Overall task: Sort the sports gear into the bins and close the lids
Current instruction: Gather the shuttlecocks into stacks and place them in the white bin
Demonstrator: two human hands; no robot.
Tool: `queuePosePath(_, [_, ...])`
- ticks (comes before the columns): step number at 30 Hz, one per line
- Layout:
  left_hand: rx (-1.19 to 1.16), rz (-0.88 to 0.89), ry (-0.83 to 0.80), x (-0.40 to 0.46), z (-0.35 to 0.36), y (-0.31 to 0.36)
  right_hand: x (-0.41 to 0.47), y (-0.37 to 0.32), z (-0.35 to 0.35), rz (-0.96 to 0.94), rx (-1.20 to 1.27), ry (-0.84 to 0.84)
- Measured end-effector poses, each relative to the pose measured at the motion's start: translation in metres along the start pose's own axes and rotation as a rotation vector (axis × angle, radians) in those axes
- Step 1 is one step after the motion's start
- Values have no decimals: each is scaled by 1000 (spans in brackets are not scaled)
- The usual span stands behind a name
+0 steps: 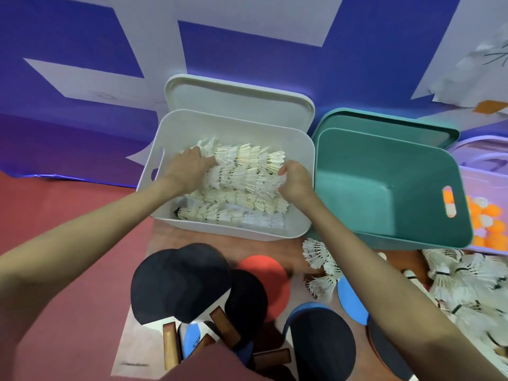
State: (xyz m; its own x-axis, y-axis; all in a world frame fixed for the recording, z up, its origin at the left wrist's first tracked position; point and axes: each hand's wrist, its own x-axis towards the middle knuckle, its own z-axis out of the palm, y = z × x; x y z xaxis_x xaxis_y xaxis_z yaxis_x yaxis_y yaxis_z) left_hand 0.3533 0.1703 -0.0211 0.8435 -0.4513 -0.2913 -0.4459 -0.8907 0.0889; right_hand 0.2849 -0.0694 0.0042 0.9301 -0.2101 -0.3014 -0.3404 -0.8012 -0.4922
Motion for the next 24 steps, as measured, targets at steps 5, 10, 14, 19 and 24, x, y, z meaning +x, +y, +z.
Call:
queuePosePath(5, [74,9,101,-1,12,-2,-4,2,8,-127,-174,-13])
queuePosePath(10, [-86,-17,51,-1,14,-7,-2,-4,12,-145,-376,-44])
queuePosePath(14, [-191,-31,24,-10,5,0,-12,-12,-2,-165,-475,-74])
queuePosePath(19, [-194,-47,80,-30,-7,20,-44,0,-47,-390,-247,90])
queuePosePath(24, [-490,118,469,-76,-24,88,-116,64,-85,-439,164,582])
